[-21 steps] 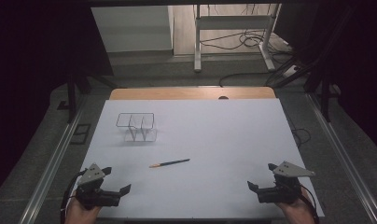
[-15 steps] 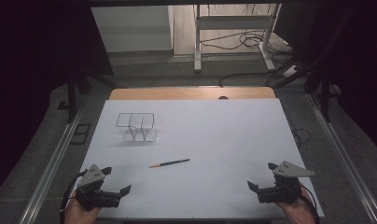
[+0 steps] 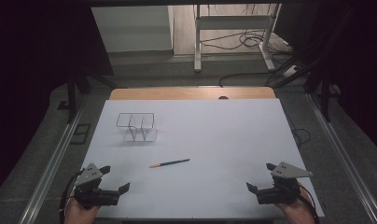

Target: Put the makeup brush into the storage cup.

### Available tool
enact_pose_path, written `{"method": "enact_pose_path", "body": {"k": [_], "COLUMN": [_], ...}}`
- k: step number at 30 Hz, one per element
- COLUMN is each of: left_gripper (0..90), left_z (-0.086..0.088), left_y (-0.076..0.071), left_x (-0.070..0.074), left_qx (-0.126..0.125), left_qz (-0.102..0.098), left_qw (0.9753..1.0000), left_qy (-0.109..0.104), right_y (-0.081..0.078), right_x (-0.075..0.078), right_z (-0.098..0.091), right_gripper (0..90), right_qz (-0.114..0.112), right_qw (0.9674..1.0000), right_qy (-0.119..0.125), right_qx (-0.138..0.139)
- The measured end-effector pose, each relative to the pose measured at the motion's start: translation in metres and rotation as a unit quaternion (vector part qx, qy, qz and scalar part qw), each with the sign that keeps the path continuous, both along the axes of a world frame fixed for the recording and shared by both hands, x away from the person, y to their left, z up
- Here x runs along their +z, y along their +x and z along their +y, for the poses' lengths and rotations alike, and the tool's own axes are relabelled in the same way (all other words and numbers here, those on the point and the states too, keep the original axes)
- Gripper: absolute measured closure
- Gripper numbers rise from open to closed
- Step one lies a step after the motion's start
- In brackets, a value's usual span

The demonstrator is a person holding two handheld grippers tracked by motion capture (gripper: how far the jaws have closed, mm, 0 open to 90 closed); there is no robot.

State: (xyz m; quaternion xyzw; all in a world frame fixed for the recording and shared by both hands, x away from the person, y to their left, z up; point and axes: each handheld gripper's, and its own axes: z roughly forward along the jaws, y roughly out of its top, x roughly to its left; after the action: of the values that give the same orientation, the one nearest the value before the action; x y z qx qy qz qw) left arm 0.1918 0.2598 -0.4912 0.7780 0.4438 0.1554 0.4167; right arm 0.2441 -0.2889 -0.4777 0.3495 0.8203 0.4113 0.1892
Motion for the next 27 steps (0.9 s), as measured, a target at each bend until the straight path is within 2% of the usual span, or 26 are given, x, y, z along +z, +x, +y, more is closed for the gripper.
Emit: {"method": "enact_pose_path", "body": {"k": [7, 13, 18, 27], "left_gripper": [2.6, 1.9, 1.8, 3.5], "left_z": [-0.003, -0.006, -0.008, -0.012], "left_y": [0.001, 0.001, 0.004, 0.012], "left_x": [0.000, 0.001, 0.003, 0.007], "left_qx": [0.000, -0.004, -0.016, -0.028], "left_qz": [0.021, 0.024, 0.024, 0.029], "left_qw": [0.9997, 0.9996, 0.9995, 0.9988], "left_qy": [0.010, 0.017, 0.008, 0.029], "right_y": [0.001, 0.003, 0.003, 0.004], "right_x": [0.000, -0.001, -0.001, -0.003], "right_z": [0.000, 0.001, 0.002, 0.004], "right_gripper": [0.0, 0.0, 0.0, 0.0], "right_qz": [0.004, 0.007, 0.010, 0.014], "right_qw": [0.9999, 0.9999, 0.9998, 0.9998], "right_qy": [0.007, 0.011, 0.010, 0.007], "right_qx": [0.007, 0.009, 0.011, 0.014]}}
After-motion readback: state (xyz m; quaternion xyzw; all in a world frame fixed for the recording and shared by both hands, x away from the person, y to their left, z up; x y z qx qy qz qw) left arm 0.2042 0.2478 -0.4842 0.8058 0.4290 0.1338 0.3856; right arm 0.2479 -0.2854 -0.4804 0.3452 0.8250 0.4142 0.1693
